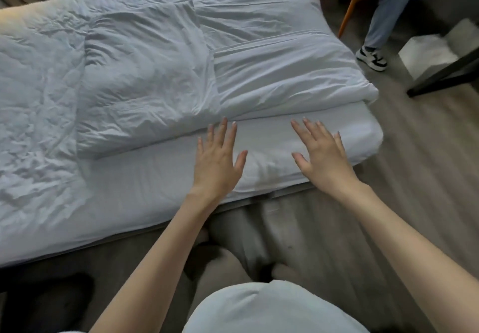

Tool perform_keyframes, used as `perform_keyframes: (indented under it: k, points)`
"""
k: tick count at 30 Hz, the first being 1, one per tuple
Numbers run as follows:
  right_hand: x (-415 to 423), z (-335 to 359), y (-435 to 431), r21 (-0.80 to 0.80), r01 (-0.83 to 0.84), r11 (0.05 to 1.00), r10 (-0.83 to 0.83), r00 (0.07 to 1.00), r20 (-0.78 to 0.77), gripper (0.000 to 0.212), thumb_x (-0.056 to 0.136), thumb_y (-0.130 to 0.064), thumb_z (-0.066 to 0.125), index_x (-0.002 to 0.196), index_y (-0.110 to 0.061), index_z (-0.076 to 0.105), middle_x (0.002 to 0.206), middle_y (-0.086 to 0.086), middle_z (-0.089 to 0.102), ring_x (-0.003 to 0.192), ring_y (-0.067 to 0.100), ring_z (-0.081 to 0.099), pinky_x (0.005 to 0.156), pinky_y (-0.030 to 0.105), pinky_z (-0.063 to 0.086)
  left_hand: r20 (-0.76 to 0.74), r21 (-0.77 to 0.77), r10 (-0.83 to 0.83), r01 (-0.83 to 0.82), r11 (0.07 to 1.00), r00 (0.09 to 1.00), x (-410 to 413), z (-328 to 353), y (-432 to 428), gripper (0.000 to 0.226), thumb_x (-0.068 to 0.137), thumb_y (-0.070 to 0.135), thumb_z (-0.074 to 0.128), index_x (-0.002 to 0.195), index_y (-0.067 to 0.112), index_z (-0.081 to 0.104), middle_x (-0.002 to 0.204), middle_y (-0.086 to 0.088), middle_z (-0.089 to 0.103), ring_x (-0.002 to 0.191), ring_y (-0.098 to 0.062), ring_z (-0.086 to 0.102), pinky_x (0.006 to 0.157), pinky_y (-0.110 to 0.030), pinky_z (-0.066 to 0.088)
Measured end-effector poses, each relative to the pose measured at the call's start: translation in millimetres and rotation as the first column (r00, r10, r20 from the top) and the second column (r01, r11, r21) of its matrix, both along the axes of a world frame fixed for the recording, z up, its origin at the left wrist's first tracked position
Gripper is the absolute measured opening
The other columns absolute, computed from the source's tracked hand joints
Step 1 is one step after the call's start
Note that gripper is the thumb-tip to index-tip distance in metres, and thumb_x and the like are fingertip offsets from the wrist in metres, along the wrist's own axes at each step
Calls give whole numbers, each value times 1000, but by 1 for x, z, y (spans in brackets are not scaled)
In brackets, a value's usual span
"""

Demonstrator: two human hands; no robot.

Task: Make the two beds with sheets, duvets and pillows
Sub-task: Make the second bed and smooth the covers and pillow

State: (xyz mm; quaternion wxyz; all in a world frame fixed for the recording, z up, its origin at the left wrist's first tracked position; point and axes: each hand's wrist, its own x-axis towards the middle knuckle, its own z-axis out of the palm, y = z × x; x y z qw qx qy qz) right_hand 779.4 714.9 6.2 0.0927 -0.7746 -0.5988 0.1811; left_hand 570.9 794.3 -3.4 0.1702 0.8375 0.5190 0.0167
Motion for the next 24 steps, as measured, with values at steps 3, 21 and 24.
perform_keyframes:
  k: [3,21,24]
  points:
    - [51,5,-29,-2,33,999,-33,999,-23,68,99,-32,47,155,-34,8,163,-4,6,150,18,0,120,47,-1,21,8,-29,29,1000,999,55,4,-26,65,102,46,32,156,25,2,163,3,-9,150,-23,-7,121,-42,-1]
    - [358,3,3,-34,64,997,-64,998,20,68,98,-28,50,155,-29,14,162,-3,16,150,19,7,121,50,4,58,-8,-127,128,992,990,391,-24,36,64,102,46,35,156,27,8,163,2,-7,150,-25,-7,121,-45,0]
    - [407,2,20,-53,64,997,-63,998,19,67,98,-28,50,155,-31,14,161,-5,17,150,18,8,120,49,4,48,-56,-113,115,992,992,439,-32,49,63,102,47,35,156,28,9,163,2,-7,150,-25,-7,120,-45,1]
